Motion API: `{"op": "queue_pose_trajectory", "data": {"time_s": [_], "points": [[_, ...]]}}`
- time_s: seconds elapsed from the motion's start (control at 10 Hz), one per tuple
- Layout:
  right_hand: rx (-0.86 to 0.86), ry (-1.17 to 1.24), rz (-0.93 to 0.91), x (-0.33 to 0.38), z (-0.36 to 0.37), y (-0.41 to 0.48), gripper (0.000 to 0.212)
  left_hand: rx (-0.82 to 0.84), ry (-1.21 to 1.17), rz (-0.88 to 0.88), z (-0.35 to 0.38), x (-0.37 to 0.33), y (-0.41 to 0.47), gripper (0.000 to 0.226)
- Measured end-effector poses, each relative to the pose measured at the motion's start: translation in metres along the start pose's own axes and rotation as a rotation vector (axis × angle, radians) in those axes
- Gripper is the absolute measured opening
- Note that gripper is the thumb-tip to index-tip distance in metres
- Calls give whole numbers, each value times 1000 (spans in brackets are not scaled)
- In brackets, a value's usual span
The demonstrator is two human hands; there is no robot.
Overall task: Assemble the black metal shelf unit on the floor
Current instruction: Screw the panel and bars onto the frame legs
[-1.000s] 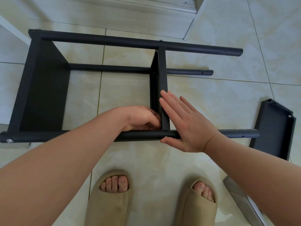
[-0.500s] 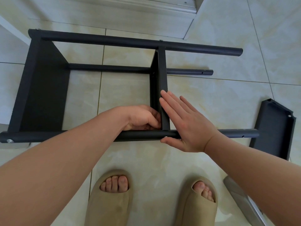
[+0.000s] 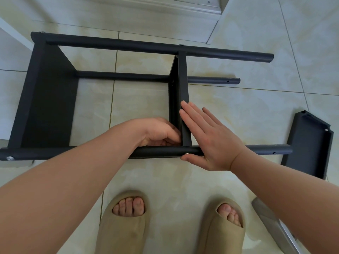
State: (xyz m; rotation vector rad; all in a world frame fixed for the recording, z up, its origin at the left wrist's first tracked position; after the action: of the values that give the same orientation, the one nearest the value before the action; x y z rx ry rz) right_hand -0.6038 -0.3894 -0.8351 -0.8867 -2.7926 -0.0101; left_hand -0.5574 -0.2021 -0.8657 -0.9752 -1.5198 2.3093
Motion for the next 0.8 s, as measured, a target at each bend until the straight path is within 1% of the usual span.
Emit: {"op": "queue_pose_trajectory", "data": {"time_s": [0.3, 0.5, 0.8], "points": [[9, -3, 1, 0, -1, 0, 99, 34, -13, 4, -1, -2, 3, 20], [18, -1, 4, 0, -1, 0, 99, 56, -20, 32, 0, -2, 2, 20], [23, -6, 4, 0, -1, 0, 99, 43, 14, 70, 1, -1, 3, 22]]}}
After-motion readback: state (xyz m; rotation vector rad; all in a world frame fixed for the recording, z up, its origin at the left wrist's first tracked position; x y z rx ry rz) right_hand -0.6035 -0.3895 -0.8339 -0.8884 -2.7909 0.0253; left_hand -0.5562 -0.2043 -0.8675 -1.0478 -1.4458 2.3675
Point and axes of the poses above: each hand's wrist, its own y-axis towards the middle knuckle, its own z-axis out of the palm, x = y × z, the point moved 1 cm from there along y, towards the middle knuckle, and after that the axes turned 15 degrees about -z, right-handed, at the moved point
